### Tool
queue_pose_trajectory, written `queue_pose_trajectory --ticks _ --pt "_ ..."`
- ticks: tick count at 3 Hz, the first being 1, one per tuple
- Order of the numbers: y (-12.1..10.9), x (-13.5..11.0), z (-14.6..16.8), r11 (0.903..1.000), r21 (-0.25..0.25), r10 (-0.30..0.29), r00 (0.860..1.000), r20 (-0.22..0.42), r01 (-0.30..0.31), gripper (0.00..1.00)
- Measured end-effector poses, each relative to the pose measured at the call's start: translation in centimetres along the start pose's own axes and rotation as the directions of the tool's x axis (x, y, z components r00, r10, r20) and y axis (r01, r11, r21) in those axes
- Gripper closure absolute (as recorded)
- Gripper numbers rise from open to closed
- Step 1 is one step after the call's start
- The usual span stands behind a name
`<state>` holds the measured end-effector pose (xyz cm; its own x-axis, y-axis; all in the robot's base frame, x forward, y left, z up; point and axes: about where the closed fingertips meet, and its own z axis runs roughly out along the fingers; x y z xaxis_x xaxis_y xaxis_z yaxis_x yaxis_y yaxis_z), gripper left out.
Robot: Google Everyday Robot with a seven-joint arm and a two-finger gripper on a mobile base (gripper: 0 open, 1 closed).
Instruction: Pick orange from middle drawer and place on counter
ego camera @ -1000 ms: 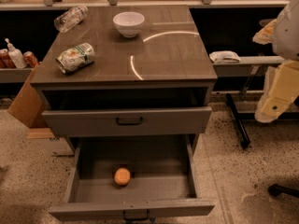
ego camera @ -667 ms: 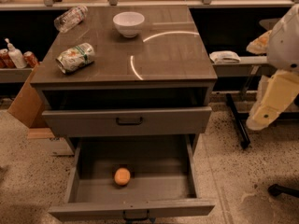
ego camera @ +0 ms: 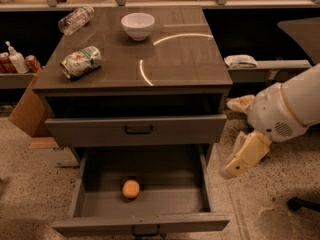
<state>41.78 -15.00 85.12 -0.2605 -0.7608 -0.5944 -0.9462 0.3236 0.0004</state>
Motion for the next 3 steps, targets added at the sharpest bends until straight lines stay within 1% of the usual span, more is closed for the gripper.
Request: queue_pose_trajectory --ticks 1,2,3 --pt "0.9 -1.5 0.4 0.9992 -0.03 0.028 0.998 0.063 -0.026 0.0" --pt "0.9 -1.5 0.3 0.9993 -0.027 0.026 0.998 0.059 -0.024 0.0" --pt "1.0 0.2 3.5 0.9961 -0.045 0.079 0.996 0.051 -0.076 0.0"
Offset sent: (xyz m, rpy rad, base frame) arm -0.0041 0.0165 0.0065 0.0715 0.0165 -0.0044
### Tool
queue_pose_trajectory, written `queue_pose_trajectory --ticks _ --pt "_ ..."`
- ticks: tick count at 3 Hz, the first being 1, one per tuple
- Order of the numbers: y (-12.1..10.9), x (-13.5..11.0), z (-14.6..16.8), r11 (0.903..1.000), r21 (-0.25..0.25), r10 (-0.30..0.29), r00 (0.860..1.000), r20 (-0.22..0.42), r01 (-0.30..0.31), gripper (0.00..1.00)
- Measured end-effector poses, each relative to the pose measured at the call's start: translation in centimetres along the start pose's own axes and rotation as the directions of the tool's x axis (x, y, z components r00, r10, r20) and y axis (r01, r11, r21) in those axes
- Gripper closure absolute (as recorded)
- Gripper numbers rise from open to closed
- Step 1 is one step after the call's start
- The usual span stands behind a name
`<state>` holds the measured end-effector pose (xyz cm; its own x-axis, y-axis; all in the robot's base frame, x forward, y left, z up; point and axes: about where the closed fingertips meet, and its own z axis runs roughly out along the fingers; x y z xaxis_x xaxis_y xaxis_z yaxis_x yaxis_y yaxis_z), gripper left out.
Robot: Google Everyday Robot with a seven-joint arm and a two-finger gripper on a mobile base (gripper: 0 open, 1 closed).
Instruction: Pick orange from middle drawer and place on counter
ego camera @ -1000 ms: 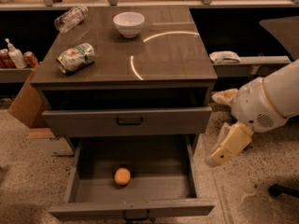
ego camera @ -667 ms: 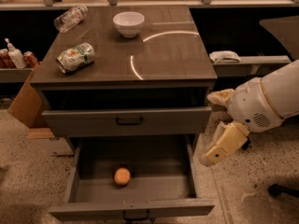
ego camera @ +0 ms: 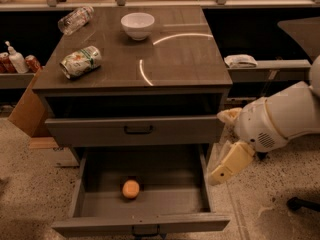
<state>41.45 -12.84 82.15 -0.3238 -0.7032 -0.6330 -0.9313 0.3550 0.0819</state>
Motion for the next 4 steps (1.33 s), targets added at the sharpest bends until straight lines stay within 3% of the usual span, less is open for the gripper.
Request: queue_pose_trajectory --ticks 1,2,4 --pt "0.1 3.9 7.0 0.9961 -0.035 0.081 0.997 -0.011 -0.081 0.0" --pt "-0.7 7.6 14.4 0.9903 -0.019 0.138 0.99 0.006 -0.138 0.0" --pt "-1.4 8.4 16.0 0.9875 -0.007 0.157 0.987 -0.026 -0.158 0.0"
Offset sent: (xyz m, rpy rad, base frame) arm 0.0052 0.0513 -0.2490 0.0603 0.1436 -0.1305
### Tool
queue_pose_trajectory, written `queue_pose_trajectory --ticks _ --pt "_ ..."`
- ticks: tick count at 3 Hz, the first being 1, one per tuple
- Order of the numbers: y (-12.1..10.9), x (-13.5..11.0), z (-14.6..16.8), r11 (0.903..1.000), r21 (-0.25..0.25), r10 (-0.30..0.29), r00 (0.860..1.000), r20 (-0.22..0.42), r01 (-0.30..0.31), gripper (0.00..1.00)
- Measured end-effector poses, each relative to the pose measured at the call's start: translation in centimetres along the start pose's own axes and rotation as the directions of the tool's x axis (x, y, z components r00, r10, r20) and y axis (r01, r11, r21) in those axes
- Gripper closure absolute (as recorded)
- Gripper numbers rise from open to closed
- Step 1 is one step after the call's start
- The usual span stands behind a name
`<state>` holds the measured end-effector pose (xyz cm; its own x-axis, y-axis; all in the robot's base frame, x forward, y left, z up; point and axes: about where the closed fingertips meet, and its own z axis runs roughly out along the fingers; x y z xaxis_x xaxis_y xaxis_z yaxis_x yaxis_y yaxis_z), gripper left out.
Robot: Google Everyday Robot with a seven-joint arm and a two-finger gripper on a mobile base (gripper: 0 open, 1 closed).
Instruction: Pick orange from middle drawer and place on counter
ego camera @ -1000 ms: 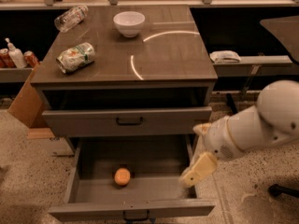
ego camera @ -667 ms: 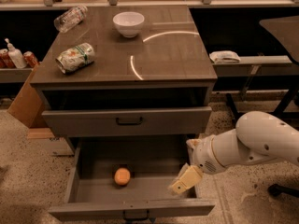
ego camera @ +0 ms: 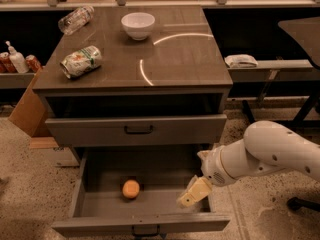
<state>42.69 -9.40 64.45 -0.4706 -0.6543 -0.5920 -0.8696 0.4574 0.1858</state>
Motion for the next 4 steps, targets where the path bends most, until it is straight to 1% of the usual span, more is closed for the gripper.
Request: queue_pose_trajectory --ticks 1,2,3,4 --pt "-1.7 0.3 3.2 0.9998 0.021 0.003 1.0 0.003 -0.003 0.0" --pt "-3.4 0.4 6.4 0.9989 0.045 0.005 0.999 0.05 -0.007 0.0" --pt "-6.3 1.0 14.6 0.9999 0.005 0.014 0.995 0.102 -0.015 0.0" --pt "-6.3 0.9 14.8 0.9999 0.009 0.013 0.994 0.105 -0.014 0.0"
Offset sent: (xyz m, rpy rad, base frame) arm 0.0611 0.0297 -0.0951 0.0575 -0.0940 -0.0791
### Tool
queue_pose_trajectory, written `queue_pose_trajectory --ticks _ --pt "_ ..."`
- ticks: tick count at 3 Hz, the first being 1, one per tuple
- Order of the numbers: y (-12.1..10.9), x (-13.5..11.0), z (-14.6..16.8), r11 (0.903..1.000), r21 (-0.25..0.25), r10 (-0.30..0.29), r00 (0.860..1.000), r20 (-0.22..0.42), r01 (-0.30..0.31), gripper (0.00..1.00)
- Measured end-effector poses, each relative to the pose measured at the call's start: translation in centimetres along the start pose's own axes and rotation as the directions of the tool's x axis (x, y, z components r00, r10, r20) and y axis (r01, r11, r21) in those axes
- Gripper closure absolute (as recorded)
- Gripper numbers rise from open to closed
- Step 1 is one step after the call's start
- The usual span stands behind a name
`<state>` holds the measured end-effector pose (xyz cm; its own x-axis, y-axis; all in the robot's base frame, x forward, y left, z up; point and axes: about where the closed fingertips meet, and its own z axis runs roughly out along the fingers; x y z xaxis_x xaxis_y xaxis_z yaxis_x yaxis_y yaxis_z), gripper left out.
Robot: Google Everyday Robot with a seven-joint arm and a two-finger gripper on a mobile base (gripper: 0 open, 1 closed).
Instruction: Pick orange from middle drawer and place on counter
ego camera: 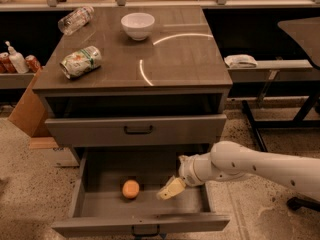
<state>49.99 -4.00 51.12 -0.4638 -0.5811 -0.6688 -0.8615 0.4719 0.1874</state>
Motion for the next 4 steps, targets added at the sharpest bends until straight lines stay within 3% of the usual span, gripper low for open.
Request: queue_pose_trajectory --ticks 1,3,4 --pt "-0.7 -0.5 2.0 0.9994 0.032 -0.01 0.999 0.032 0.009 0.0" --pt "-0.9 -1.8 7.1 0.9996 0.009 -0.028 0.993 0.11 0.027 0.0" --pt "-0.2 -2.2 9.8 0.9983 -0.001 -0.057 0.993 0.1 0.058 0.0"
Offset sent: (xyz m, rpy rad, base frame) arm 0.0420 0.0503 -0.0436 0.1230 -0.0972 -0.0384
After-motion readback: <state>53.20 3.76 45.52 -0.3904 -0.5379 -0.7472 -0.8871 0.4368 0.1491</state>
